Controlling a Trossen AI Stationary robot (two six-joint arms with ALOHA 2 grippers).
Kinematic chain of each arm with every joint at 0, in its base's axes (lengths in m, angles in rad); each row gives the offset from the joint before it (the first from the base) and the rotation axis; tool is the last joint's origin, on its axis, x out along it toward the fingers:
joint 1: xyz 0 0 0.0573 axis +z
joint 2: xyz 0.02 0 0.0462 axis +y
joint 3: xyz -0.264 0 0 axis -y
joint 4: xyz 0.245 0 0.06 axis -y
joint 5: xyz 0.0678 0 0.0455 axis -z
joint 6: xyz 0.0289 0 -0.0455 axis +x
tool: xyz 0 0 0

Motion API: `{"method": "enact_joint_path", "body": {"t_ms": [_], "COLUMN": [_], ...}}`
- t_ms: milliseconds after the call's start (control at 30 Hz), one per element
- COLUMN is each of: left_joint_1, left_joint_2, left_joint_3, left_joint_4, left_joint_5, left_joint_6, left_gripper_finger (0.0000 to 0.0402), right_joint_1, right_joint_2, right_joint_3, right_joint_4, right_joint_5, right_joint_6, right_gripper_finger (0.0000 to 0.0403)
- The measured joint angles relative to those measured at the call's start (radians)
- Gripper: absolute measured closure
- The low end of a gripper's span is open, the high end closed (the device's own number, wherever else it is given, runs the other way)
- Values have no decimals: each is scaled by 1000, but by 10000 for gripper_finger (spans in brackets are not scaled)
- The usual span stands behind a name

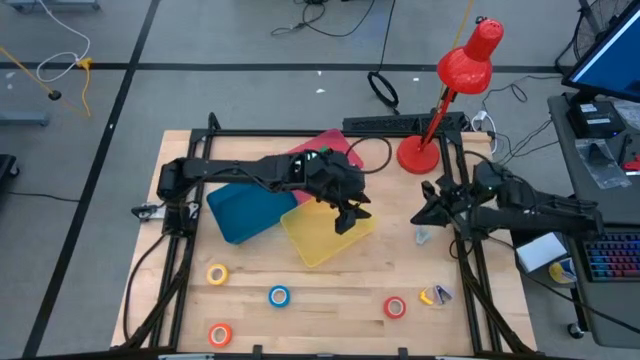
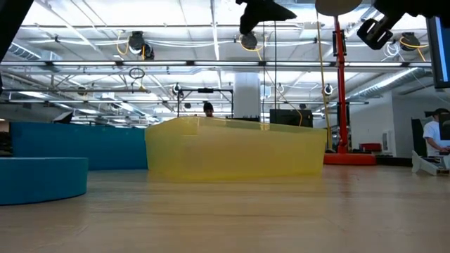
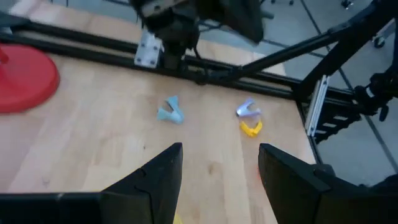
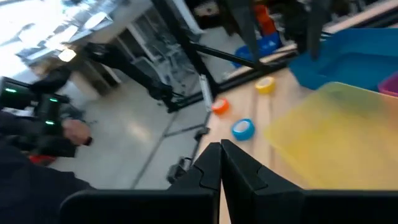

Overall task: Pick and place Stapler, Stapler remover, tape
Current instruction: Put the yellow stapler into the red bin

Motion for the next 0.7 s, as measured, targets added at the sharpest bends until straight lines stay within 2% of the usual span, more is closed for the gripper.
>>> {"method": "enact_joint_path", "body": {"t_ms": [100,200,367,600,700], "left_joint_1": [5,4,4,-40,-73], "left_joint_2": [-32,-86,-275,-626,-778], "left_joint_3": [-3,-60,-356,-813,-964], "left_joint_4": [-63,-37,149,354,435], "left_joint_5": [-2,-2,-16,-164,-209], "left_joint_6": [24,26,-20,-129,-139], "left_gripper_finger": [192,192,192,192,192], "right_joint_1": [17,55,145,277,332], "right_joint_2": [38,68,124,209,260], "right_joint_3": [47,81,111,168,219], "right_joint_4": [-47,-77,-90,-150,-192], "right_joint_5": [33,83,179,345,420], "right_joint_6": [-29,-54,-66,-67,-67], "right_gripper_finger": [403,403,403,403,403]}}
